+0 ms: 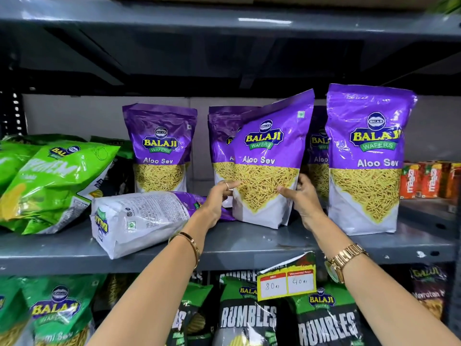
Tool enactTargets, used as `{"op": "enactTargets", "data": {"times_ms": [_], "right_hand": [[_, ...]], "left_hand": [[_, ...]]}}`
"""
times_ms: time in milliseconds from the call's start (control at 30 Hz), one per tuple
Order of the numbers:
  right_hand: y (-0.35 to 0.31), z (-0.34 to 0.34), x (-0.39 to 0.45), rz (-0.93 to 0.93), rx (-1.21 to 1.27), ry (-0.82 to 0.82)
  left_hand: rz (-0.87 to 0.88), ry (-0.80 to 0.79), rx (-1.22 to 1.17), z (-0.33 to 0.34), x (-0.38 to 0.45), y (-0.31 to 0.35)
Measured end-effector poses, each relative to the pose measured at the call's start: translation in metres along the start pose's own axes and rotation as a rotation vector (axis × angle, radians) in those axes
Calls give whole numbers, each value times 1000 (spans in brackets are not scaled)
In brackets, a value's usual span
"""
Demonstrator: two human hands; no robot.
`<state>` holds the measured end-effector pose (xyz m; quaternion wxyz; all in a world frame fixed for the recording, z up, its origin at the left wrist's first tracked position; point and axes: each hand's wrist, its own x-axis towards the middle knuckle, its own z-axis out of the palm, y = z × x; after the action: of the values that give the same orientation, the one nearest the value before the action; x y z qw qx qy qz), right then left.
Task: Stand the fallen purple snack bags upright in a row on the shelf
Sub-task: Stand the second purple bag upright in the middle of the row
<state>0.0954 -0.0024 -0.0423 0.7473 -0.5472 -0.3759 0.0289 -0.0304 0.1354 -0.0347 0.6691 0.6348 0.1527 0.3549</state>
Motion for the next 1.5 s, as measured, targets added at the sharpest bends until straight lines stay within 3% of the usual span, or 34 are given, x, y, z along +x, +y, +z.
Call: {"op": "enactTargets", "data": {"times_ms": [167, 400, 600, 767, 967, 1167, 1500], "right_hand": [[1, -1, -5, 64, 18, -5], [0, -1, -6, 158, -17, 28], [-4, 4, -11, 229, -5, -27], [-9, 9, -20, 275, 60, -84], [-2, 2, -24, 334, 5, -95], [-12, -3, -48, 288, -19, -217], [-14, -4, -60, 189, 47, -212]], "left_hand": [[43, -33, 57, -1, -3, 3], [-25, -1, 97, -1, -7, -5], [55, 70, 142, -11, -21, -14], [262, 107, 360, -11, -37, -15], [316, 152, 374, -9, -55, -9], [291, 170, 274, -14, -73, -14], [266, 222, 232, -12, -85, -13]]}}
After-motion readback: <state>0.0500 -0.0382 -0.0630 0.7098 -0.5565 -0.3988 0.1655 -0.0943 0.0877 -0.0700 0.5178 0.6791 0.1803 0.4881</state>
